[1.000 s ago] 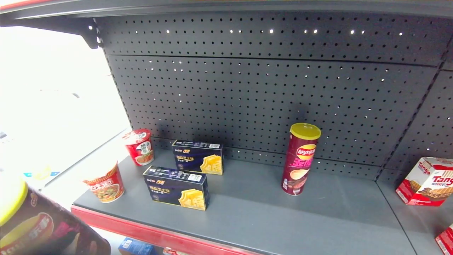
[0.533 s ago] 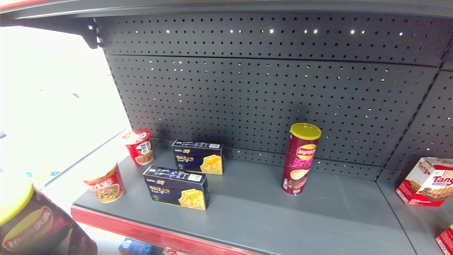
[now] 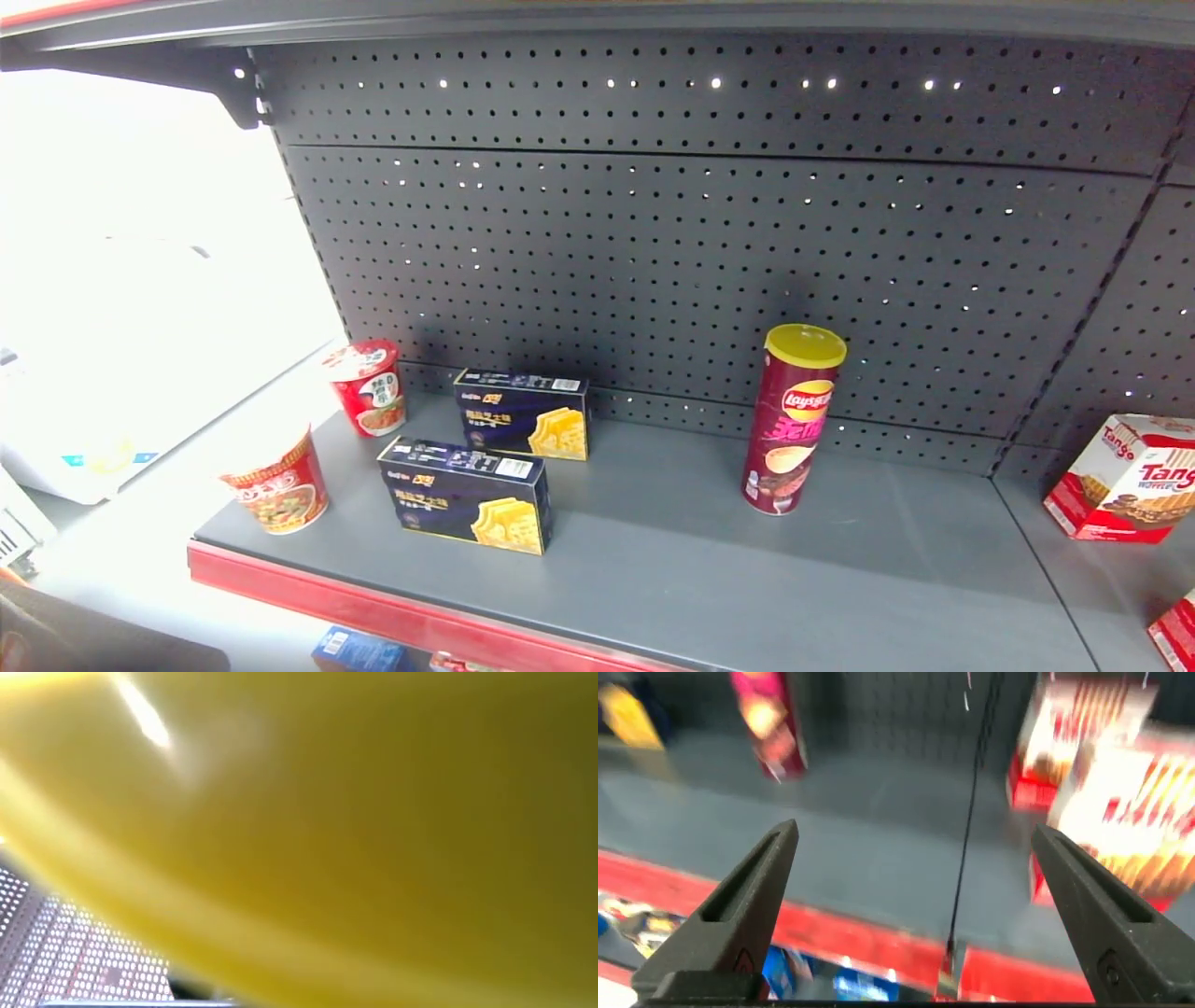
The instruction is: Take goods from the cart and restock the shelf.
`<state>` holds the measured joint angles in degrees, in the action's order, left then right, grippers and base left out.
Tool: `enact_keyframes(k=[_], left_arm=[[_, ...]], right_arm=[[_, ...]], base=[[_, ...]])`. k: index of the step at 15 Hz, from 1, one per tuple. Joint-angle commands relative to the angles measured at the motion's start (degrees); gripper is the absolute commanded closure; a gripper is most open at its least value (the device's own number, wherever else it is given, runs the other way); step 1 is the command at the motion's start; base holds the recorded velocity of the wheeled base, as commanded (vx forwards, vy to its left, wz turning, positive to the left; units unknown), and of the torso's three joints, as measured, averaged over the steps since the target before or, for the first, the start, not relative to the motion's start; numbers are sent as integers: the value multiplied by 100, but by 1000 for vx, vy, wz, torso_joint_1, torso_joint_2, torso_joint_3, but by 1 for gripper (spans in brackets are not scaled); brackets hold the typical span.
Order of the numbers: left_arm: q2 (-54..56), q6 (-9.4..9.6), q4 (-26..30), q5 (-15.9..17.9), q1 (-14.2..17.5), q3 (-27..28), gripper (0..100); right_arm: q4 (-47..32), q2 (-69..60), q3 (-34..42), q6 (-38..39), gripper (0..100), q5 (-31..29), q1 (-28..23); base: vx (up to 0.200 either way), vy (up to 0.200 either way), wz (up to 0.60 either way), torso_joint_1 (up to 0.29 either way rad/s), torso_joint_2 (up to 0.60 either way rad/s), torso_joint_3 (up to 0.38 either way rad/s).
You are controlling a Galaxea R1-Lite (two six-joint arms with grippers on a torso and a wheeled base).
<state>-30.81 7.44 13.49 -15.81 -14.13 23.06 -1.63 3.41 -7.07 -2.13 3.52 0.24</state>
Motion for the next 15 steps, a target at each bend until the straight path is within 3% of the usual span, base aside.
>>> enact_keyframes(k=[1,3,6,8,10,13,15], left_arm=[[163,-41,4,-1,42,313,100],[119,-102,-5,25,200,409,100],[-92,-111,-40,87,95,330,100],[-207,-322,-207,386,-90,383,100],[-294,-322,-224,500,-90,374,100],[-541,-480,-506,746,-64,401,100],[-593,-489,-515,737,-46,427,100]], right_arm=[[260,1179,-594,-358,0,166,125],[357,1636,-1077,-376,0,395,389],[576,2304,-1244,-314,0,817,1180],[647,2955,-1534,-314,0,869,1443],[893,3570,-1763,-314,0,869,1443],[2044,5231,-2272,-323,0,623,1435],[2264,5749,-2527,-323,0,500,1505]], base=[[0,0,0,0,0,0],[0,0,0,0,0,0],[0,0,0,0,0,0],[0,0,0,0,0,0],[0,0,0,0,0,0],[0,0,0,0,0,0],[0,0,0,0,0,0]])
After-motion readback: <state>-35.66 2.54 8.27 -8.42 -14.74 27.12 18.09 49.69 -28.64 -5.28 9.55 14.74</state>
